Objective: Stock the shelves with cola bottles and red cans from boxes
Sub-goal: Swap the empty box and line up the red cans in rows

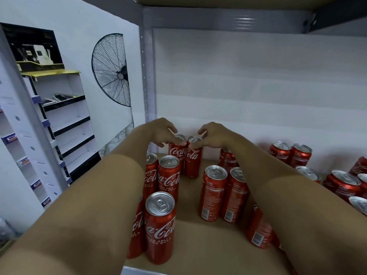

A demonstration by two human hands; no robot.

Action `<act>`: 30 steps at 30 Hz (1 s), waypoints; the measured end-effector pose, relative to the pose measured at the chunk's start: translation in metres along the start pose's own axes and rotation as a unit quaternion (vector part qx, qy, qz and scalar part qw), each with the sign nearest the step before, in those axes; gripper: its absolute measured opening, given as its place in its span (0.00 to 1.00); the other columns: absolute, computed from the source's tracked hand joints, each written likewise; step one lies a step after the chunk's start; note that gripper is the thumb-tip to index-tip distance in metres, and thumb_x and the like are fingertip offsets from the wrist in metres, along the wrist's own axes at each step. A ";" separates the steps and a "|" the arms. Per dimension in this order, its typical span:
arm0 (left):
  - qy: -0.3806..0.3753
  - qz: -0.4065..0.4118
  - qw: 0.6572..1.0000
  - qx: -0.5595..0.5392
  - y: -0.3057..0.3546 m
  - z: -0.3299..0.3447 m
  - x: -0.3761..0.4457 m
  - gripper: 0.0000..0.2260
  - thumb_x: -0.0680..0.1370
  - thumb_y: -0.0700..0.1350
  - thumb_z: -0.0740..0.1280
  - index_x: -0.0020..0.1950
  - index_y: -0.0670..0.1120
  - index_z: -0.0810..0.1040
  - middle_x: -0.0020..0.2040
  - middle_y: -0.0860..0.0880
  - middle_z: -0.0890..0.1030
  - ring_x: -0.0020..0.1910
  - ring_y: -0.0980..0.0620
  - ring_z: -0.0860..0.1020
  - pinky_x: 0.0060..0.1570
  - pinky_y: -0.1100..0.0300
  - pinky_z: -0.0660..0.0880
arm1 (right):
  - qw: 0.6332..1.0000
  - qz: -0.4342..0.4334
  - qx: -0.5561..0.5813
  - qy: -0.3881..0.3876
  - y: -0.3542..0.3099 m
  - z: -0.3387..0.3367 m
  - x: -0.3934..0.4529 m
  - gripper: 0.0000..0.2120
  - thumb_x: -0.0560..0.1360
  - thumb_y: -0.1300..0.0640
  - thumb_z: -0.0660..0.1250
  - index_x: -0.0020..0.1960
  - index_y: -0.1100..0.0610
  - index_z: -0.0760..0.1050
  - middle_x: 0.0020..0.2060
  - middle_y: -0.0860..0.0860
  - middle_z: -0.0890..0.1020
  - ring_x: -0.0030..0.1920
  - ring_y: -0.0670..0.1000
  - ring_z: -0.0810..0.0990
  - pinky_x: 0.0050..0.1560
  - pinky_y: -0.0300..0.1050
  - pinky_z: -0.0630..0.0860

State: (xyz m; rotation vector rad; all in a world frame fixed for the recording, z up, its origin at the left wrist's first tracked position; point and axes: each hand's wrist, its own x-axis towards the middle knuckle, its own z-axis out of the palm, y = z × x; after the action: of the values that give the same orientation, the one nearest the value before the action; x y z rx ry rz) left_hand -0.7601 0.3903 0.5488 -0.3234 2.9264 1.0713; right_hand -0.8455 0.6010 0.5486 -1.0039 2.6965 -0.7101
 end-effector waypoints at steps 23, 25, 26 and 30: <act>-0.042 -0.001 0.999 -0.002 -0.009 -0.002 -0.003 0.25 0.74 0.46 0.79 0.70 0.47 0.78 0.65 0.49 0.82 0.62 0.49 0.80 0.59 0.49 0.82 | 0.999 -0.028 -0.023 -0.024 0.001 0.000 0.008 0.30 0.65 0.47 0.83 0.63 0.56 0.81 0.56 0.50 0.85 0.57 0.52 0.82 0.62 0.54 0.79; -0.045 -0.003 0.999 -0.017 -0.008 -0.002 -0.004 0.28 0.74 0.46 0.78 0.73 0.47 0.75 0.67 0.50 0.80 0.65 0.48 0.78 0.60 0.49 0.81 | 0.999 -0.024 -0.015 -0.025 0.002 -0.001 0.007 0.34 0.65 0.46 0.82 0.67 0.56 0.78 0.60 0.51 0.83 0.60 0.53 0.80 0.64 0.54 0.77; -0.044 -0.002 0.999 -0.023 -0.007 -0.001 -0.004 0.30 0.74 0.47 0.79 0.74 0.48 0.74 0.67 0.51 0.79 0.66 0.48 0.77 0.60 0.49 0.80 | 0.999 -0.022 -0.014 -0.024 0.002 0.000 0.007 0.37 0.65 0.45 0.82 0.69 0.56 0.77 0.61 0.51 0.82 0.61 0.53 0.80 0.65 0.54 0.76; -0.018 0.001 1.000 -0.023 -0.004 0.002 0.000 0.29 0.68 0.52 0.82 0.66 0.47 0.79 0.59 0.48 0.84 0.57 0.48 0.83 0.54 0.50 0.84 | 1.000 -0.020 -0.012 -0.017 0.003 0.000 0.002 0.29 0.64 0.41 0.82 0.58 0.58 0.83 0.47 0.49 0.86 0.51 0.49 0.84 0.57 0.49 0.80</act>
State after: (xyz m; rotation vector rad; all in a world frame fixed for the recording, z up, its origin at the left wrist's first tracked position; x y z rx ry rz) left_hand -0.7592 0.3887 0.5444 -0.2986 2.8760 1.1329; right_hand -0.8489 0.6015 0.5476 -1.0683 2.6688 -0.6625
